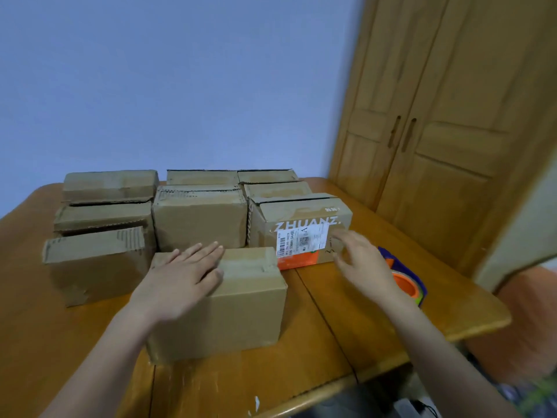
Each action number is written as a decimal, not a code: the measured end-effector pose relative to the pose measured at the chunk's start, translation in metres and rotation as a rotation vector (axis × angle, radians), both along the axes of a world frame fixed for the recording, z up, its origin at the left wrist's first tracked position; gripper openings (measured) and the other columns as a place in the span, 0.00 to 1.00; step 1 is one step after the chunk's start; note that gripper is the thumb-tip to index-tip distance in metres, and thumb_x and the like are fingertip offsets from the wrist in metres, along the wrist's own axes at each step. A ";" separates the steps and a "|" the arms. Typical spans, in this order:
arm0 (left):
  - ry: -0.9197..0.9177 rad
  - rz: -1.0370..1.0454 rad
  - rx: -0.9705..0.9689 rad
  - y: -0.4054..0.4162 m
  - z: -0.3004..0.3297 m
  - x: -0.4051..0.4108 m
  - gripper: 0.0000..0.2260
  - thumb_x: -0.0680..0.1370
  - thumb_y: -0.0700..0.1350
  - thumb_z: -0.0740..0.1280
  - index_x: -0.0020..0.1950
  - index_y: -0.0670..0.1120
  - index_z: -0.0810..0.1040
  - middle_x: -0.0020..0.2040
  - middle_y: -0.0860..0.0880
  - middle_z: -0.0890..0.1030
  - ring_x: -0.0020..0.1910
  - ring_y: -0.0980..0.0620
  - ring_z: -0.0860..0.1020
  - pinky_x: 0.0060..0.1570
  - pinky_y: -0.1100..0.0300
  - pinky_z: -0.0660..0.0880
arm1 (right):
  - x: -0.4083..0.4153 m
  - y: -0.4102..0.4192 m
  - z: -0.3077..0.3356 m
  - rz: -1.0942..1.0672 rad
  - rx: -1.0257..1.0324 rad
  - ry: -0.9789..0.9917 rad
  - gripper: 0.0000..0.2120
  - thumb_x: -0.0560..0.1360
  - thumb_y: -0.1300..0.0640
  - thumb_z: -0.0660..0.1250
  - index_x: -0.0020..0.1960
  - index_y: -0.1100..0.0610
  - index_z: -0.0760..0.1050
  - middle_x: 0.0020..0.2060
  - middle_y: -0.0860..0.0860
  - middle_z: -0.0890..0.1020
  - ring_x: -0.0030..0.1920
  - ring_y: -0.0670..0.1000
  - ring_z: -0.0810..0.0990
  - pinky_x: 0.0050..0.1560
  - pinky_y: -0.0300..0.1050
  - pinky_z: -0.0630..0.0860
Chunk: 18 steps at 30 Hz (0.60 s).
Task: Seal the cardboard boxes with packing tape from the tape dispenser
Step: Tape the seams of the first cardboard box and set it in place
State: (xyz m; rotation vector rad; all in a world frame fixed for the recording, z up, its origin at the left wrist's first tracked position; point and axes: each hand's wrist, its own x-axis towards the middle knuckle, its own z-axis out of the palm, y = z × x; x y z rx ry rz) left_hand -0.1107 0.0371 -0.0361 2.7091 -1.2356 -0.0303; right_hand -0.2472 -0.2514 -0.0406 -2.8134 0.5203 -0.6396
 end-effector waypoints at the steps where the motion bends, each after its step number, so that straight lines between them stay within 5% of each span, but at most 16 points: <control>1: -0.006 -0.003 0.001 0.000 0.001 0.000 0.44 0.63 0.68 0.28 0.78 0.57 0.46 0.77 0.62 0.45 0.76 0.61 0.46 0.74 0.57 0.45 | -0.007 -0.017 -0.001 -0.098 0.011 0.021 0.24 0.78 0.58 0.64 0.73 0.54 0.64 0.71 0.52 0.68 0.72 0.51 0.64 0.70 0.49 0.63; 4: -0.018 0.001 -0.013 -0.001 0.000 0.001 0.41 0.66 0.68 0.29 0.78 0.58 0.46 0.76 0.63 0.45 0.76 0.61 0.46 0.74 0.57 0.45 | -0.024 -0.068 -0.012 -0.349 0.065 0.228 0.29 0.76 0.61 0.64 0.75 0.59 0.58 0.72 0.57 0.65 0.72 0.57 0.62 0.68 0.54 0.65; 8: -0.009 0.013 -0.012 -0.001 -0.003 0.001 0.33 0.73 0.63 0.35 0.78 0.58 0.46 0.77 0.62 0.46 0.76 0.62 0.46 0.74 0.58 0.45 | -0.031 -0.114 -0.030 -0.491 0.212 0.443 0.17 0.76 0.58 0.65 0.61 0.61 0.66 0.56 0.58 0.74 0.58 0.59 0.74 0.54 0.54 0.76; 11: -0.017 0.013 -0.021 0.000 -0.003 0.001 0.35 0.71 0.66 0.33 0.78 0.58 0.46 0.77 0.62 0.46 0.76 0.62 0.46 0.74 0.58 0.45 | -0.030 -0.130 -0.038 -0.513 0.219 0.461 0.06 0.77 0.58 0.64 0.52 0.60 0.70 0.44 0.54 0.77 0.45 0.54 0.79 0.43 0.47 0.77; 18: -0.010 0.016 -0.028 0.000 -0.003 0.001 0.41 0.66 0.68 0.30 0.78 0.58 0.46 0.77 0.62 0.47 0.76 0.62 0.46 0.74 0.58 0.45 | -0.013 -0.121 -0.048 -0.487 0.311 0.418 0.06 0.74 0.62 0.69 0.44 0.61 0.72 0.44 0.57 0.77 0.44 0.56 0.78 0.41 0.48 0.74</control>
